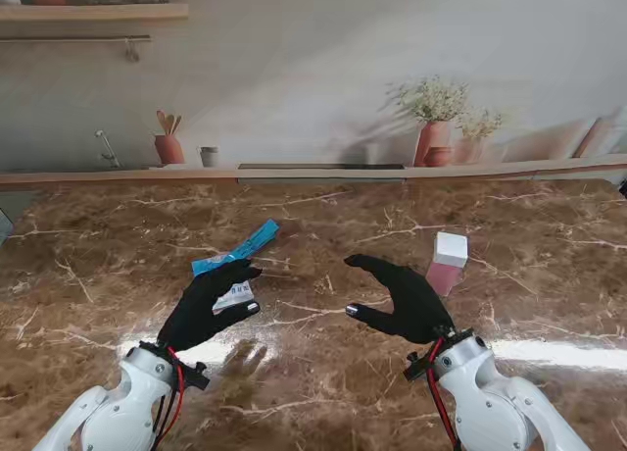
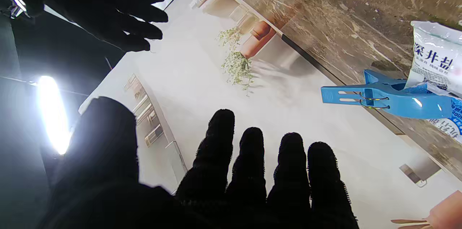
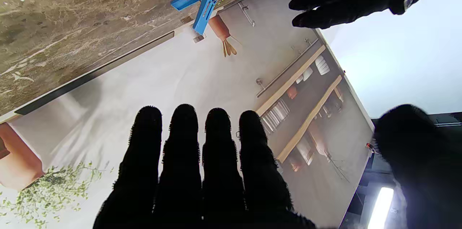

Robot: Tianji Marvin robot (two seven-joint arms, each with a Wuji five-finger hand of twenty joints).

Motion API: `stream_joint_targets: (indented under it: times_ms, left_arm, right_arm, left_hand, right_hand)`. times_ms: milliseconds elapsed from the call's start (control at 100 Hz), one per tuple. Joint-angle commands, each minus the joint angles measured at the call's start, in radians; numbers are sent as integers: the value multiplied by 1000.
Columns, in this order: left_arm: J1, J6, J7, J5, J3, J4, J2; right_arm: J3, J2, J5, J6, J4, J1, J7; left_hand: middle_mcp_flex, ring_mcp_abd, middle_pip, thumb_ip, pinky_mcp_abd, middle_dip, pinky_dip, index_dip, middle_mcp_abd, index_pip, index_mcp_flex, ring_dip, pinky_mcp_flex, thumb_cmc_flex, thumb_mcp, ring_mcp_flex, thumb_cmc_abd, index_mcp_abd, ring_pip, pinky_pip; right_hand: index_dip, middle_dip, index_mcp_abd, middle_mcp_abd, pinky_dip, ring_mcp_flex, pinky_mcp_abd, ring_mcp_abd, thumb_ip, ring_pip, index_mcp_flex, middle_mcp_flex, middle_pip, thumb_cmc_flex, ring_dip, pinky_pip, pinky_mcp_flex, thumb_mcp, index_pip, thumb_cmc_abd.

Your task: Fill the seasoning bottle

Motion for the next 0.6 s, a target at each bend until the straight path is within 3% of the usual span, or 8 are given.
stream_joint_targets:
  times_ms: [0, 320, 590]
  left_arm:
    - [3, -3, 4, 2, 4, 4, -2]
    - [3, -1, 18, 5, 10, 7, -5]
    - [-19, -10, 18, 0, 14, 31, -6]
  right_arm:
    - [1, -3, 2, 4, 1, -12, 14]
    - [13, -6, -11, 3, 10, -9, -7]
    - [93, -14, -10, 51, 2, -17, -28]
  left_hand:
    - [-20, 5, -10, 36, -14, -9, -8, -1, 5, 2, -16, -12, -12, -19, -28, 25, 41, -13, -25, 8]
    - [-14, 6, -8, 35, -10, -8, -10, 0, 6, 5, -8, -11, -12, -16, -28, 27, 37, -13, -25, 9]
    - [-14, 3, -9, 35, -9, -7, -10, 1, 4, 5, -10, -12, -13, -15, -28, 27, 37, -17, -26, 9]
  right_hand:
    - [-13, -20, -18, -9, -13, 4, 3, 7, 42, -10, -13, -3, -18, -30, -11, 14, 1, -12, -12, 14]
    - [-13, -14, -24, -24, -3, 8, 4, -9, 40, -8, -17, 1, -15, -14, -4, 19, 1, -15, -11, 0]
    - [-7, 2, -20, -36, 6, 4, -21, -32, 25, -7, -29, -7, -8, 27, 7, 14, -2, -19, -10, -39]
